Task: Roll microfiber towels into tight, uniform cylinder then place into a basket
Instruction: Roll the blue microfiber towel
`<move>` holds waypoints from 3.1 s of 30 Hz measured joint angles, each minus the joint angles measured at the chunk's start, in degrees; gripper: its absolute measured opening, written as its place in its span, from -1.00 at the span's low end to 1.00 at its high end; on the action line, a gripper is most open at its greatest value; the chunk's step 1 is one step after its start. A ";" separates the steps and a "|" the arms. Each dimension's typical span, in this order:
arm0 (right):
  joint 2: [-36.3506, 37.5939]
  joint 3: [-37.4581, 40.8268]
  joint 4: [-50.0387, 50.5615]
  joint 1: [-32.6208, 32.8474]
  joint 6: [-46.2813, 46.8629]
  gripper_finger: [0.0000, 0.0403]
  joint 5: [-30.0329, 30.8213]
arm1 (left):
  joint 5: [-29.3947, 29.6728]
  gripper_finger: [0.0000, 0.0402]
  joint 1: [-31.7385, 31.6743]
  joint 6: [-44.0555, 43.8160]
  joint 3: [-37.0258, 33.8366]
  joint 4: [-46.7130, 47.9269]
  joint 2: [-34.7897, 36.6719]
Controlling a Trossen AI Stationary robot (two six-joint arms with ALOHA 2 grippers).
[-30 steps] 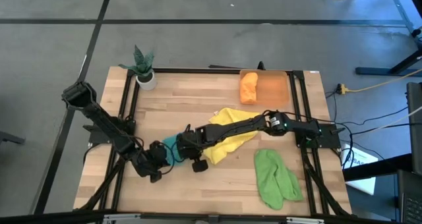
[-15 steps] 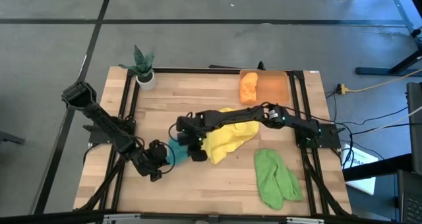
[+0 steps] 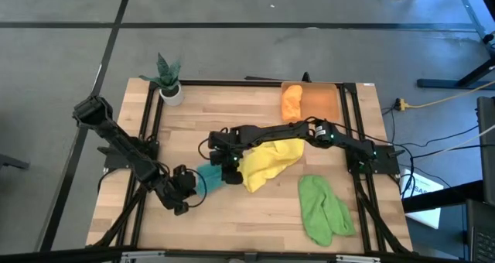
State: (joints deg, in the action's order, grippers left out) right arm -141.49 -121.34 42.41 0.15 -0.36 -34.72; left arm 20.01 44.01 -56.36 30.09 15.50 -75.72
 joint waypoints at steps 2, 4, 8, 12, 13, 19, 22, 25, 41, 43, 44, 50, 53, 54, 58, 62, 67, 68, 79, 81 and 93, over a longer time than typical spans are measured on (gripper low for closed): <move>0.00 0.00 0.16 -0.70 0.14 -0.98 -0.86 | 0.63 -0.95 0.32 0.01 1.93 3.07 0.00; 0.00 0.00 0.23 -1.43 0.14 -0.98 -3.49 | 1.93 -0.96 0.84 0.02 3.69 6.20 0.00; -0.02 0.00 0.28 -2.59 0.91 -0.98 -5.42 | 4.88 -0.99 2.02 0.00 7.05 12.41 0.00; -0.01 0.00 0.35 -3.45 1.44 -0.98 -5.51 | 7.05 -0.99 2.93 0.02 9.77 16.10 0.00; -0.01 0.00 0.37 -3.67 1.49 -0.98 -5.51 | 7.70 -0.98 3.09 0.02 10.35 16.70 0.00; 0.02 3.77 -1.58 -4.16 1.83 -0.98 -8.89 | 9.82 -0.95 3.46 0.04 11.67 19.03 0.02; 0.02 5.55 -1.97 -4.12 2.72 -0.98 -8.92 | 9.84 -0.97 3.44 0.04 11.67 19.62 0.02; 0.02 6.75 -3.62 -4.12 3.16 -0.98 -8.92 | 11.14 -0.99 3.20 0.06 11.67 20.10 0.02; 0.02 7.39 -6.27 -4.12 4.35 -0.98 -5.47 | 21.72 -0.99 -4.60 13.71 5.17 9.35 0.00; 0.02 7.39 -6.25 -4.12 4.39 -0.98 -5.44 | 20.61 -0.99 -5.49 15.23 4.40 6.55 0.00; 0.02 7.39 -6.27 -4.12 4.39 -0.98 -5.44 | 19.61 -0.99 -5.96 16.08 3.98 5.04 0.00; 0.02 7.39 -6.36 -4.12 4.27 -0.98 -5.42 | 16.46 -0.99 -7.32 18.66 1.23 -1.79 0.00; 0.02 7.39 -6.59 -4.12 4.22 -0.97 -5.42 | 15.55 -0.99 -7.30 19.45 0.15 -4.23 0.00; 0.02 7.39 -6.65 -4.12 4.22 -0.97 -5.41 | 14.97 -1.00 -7.30 19.47 -0.17 -4.98 0.00; 0.02 7.39 -6.67 -4.12 4.33 -0.96 -5.40 | 14.74 -0.99 -7.30 19.47 -1.57 -6.14 0.00; 0.02 7.39 -6.69 -4.12 4.33 -0.96 -5.38 | 14.60 -0.98 -7.30 18.94 -2.87 -6.22 -0.02; 0.02 7.39 -7.23 -4.12 4.37 -0.96 -5.36 | 14.14 -0.98 -7.30 17.93 -3.53 -6.89 -0.02; 0.02 7.39 -7.62 -4.12 4.37 -0.96 -5.36 | 14.14 -0.98 -7.30 17.94 -3.61 -7.40 -0.02; 0.00 7.39 -10.09 -4.12 4.59 -0.80 -5.25 | 13.82 -0.98 -7.30 17.96 -3.65 -7.84 -0.02; 0.00 7.39 -10.62 -4.08 4.62 -0.71 -5.25 | 13.79 -0.98 -7.30 17.97 -3.65 -7.84 -0.02; -0.07 5.36 -13.07 -4.82 6.68 -0.28 -5.38 | 13.73 -0.98 -7.30 17.95 -3.65 -7.73 -0.07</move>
State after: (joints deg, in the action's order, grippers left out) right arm -141.56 -115.98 29.34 -4.67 6.32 -40.10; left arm 33.74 36.71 -38.41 26.44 7.77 -75.80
